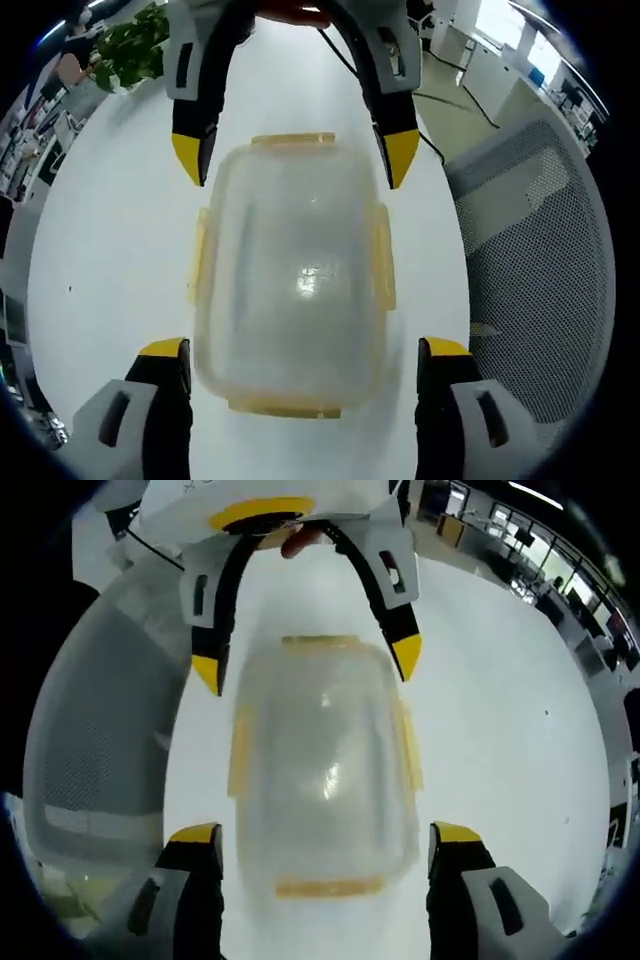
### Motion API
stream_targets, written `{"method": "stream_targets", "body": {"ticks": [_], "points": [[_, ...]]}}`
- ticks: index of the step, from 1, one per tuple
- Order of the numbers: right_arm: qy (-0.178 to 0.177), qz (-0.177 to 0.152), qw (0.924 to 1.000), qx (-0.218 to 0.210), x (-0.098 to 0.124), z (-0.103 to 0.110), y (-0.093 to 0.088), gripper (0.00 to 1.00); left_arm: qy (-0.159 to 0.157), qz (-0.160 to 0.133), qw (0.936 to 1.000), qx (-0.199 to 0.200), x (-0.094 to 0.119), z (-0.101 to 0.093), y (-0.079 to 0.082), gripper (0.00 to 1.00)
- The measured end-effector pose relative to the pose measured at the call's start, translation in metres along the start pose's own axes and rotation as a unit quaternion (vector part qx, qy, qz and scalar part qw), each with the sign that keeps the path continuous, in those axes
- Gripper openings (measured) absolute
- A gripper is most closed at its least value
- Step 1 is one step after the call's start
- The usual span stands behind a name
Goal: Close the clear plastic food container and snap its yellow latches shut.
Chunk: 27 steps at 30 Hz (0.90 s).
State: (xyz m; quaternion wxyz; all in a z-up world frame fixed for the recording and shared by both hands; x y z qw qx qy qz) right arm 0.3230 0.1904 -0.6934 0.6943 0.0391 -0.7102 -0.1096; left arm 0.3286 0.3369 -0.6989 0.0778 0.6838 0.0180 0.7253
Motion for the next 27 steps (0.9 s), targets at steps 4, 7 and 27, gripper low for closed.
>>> {"method": "stream_targets", "body": {"ticks": [4, 7, 27], "points": [[0.000, 0.009, 0.9999, -0.005, -0.002, 0.002, 0.000, 0.82, 0.003, 0.007, 1.0000, 0.002, -0.003, 0.000, 0.000, 0.94], [-0.004, 0.013, 0.9999, 0.005, -0.003, 0.002, 0.000, 0.82, 0.005, 0.007, 1.0000, -0.002, -0.004, -0.001, 0.002, 0.94], [-0.008, 0.021, 0.9997, 0.006, -0.009, 0.002, 0.001, 0.79, 0.007, 0.023, 0.9992, -0.033, -0.020, 0.002, -0.001, 0.91]]}}
Point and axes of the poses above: the point that each gripper's makers call its tool centre point, and the gripper's own axes: x roughly backward along the fingers, z roughly to its left, y roughly out of its top, the point moved 10 cm from there along x, roughly backward along the fingers, and after that the axes turned 10 degrees about z, right-handed, at the moved point
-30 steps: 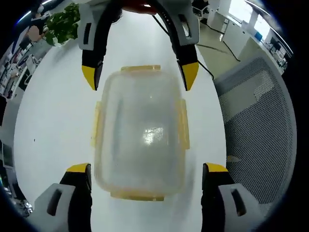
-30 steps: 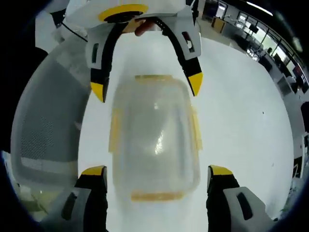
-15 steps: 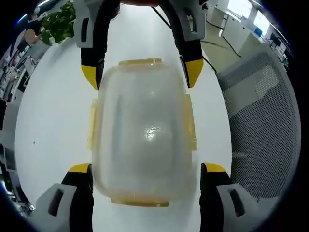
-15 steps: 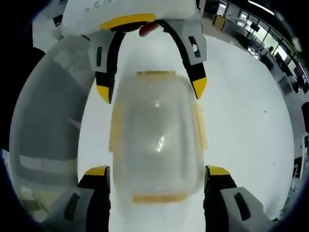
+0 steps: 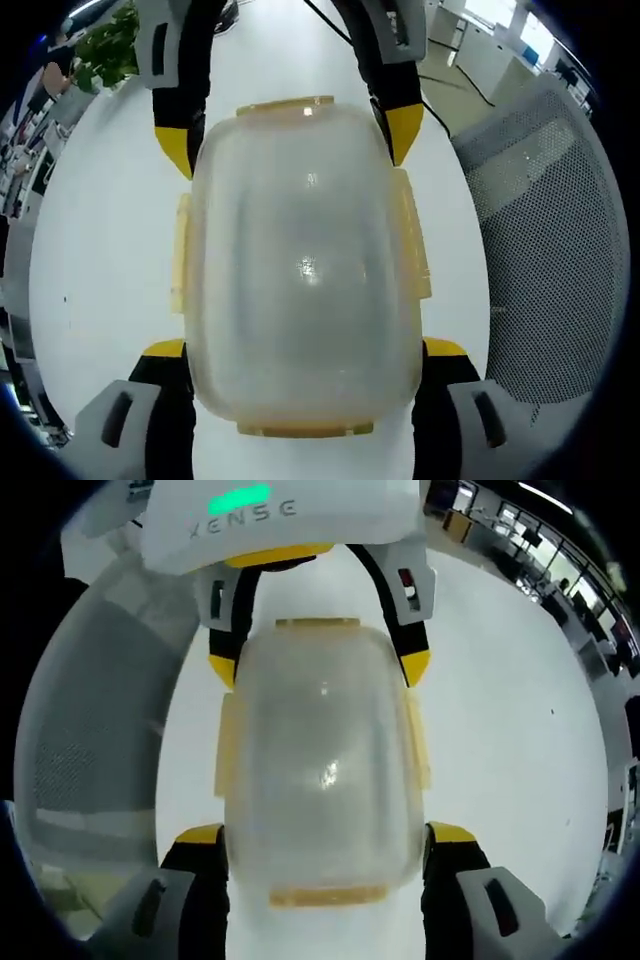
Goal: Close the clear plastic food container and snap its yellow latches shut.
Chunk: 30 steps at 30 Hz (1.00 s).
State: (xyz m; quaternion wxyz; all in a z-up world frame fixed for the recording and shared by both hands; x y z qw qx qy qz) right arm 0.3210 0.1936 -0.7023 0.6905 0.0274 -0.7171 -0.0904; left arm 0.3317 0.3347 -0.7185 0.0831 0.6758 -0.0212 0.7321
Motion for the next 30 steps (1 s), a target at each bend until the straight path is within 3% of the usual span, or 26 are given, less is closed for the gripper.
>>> {"method": "stream_targets", "body": {"ticks": [14, 30], "points": [[-0.003, -0.019, 0.9995, -0.027, -0.004, 0.003, 0.009, 0.79, 0.005, 0.032, 0.9992, -0.024, -0.001, 0.001, -0.008, 0.91], [-0.003, -0.018, 0.9997, -0.018, -0.006, 0.004, 0.023, 0.79, 0.010, 0.031, 0.9994, -0.015, 0.000, -0.003, -0.022, 0.92]]}}
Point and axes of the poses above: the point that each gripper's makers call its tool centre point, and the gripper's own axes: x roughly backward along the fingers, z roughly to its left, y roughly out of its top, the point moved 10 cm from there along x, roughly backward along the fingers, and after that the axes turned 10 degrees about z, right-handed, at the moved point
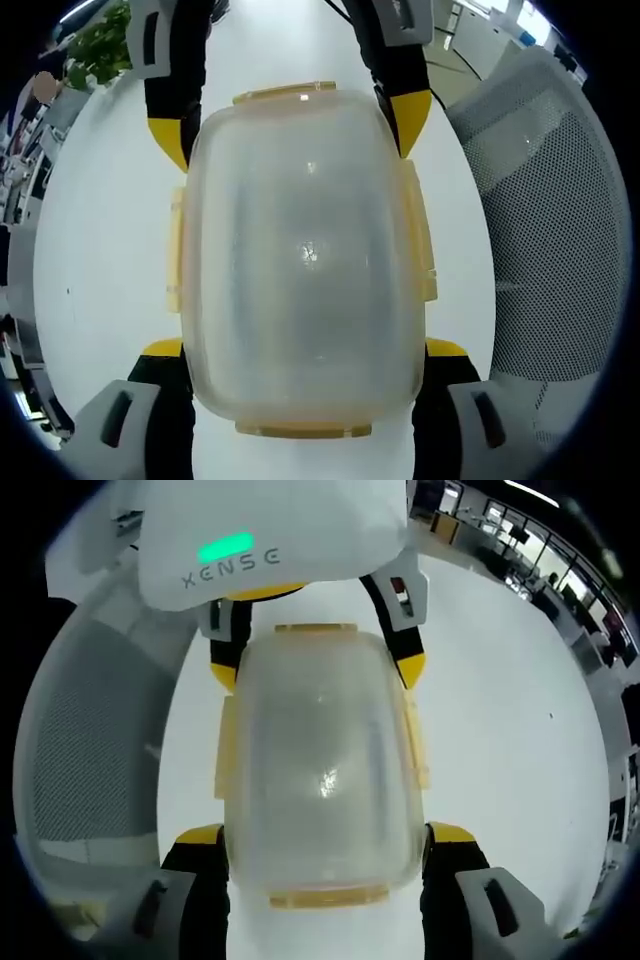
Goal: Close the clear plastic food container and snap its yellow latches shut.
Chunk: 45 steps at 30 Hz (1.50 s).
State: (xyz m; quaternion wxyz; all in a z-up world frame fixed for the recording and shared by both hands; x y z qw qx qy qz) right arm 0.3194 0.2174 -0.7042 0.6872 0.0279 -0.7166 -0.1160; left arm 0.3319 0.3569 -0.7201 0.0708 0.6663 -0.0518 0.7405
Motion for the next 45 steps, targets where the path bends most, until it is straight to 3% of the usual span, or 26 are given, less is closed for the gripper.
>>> {"method": "stream_targets", "body": {"ticks": [8, 45], "points": [[0.000, -0.012, 0.9999, -0.001, -0.002, 0.001, 0.010, 0.79, 0.000, 0.002, 1.0000, 0.002, 0.000, -0.002, -0.014, 0.92], [0.003, -0.014, 0.9998, 0.013, -0.021, 0.004, 0.095, 0.79, 0.000, 0.003, 0.9999, 0.016, 0.002, -0.012, -0.099, 0.92]]}}
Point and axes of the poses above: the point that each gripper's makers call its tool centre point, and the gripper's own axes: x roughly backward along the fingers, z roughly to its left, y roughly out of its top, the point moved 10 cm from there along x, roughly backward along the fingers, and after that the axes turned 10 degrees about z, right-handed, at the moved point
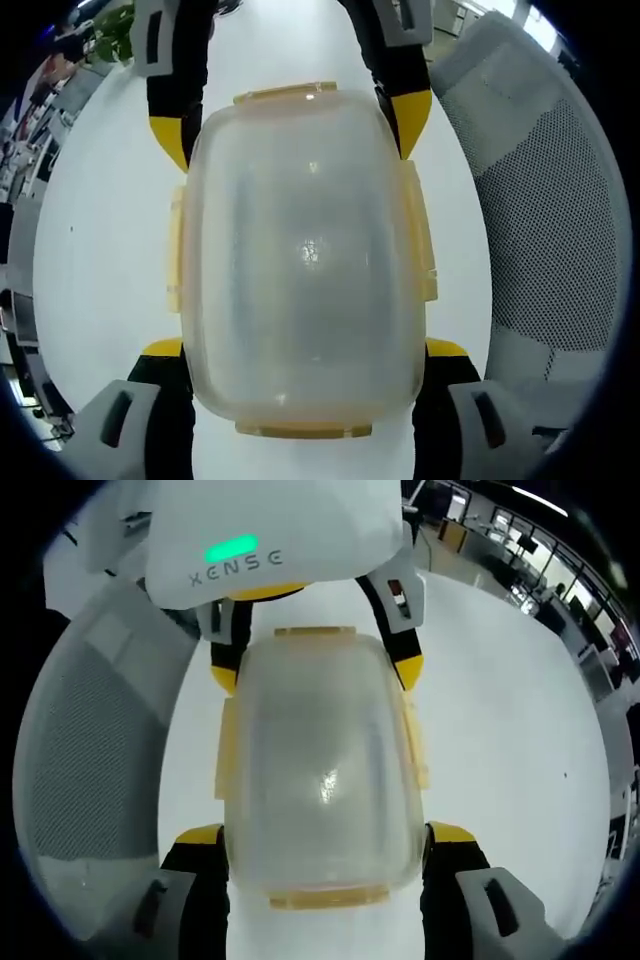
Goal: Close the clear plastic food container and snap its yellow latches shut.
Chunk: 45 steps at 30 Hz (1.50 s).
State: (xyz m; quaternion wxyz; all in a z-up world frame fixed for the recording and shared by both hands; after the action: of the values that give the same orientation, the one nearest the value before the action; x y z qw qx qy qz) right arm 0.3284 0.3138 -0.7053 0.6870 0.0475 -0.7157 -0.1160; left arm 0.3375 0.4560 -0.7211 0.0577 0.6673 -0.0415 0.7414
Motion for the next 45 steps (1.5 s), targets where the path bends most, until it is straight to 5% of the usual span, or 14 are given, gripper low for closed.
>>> {"method": "stream_targets", "body": {"ticks": [17, 45], "points": [[-0.001, 0.015, 0.9999, 0.003, -0.007, 0.002, 0.033, 0.79, 0.000, -0.007, 1.0000, 0.004, 0.002, -0.004, -0.032, 0.92], [0.001, 0.010, 1.0000, 0.002, -0.009, 0.003, 0.038, 0.79, 0.004, -0.004, 1.0000, 0.006, 0.000, -0.006, -0.037, 0.93]]}}
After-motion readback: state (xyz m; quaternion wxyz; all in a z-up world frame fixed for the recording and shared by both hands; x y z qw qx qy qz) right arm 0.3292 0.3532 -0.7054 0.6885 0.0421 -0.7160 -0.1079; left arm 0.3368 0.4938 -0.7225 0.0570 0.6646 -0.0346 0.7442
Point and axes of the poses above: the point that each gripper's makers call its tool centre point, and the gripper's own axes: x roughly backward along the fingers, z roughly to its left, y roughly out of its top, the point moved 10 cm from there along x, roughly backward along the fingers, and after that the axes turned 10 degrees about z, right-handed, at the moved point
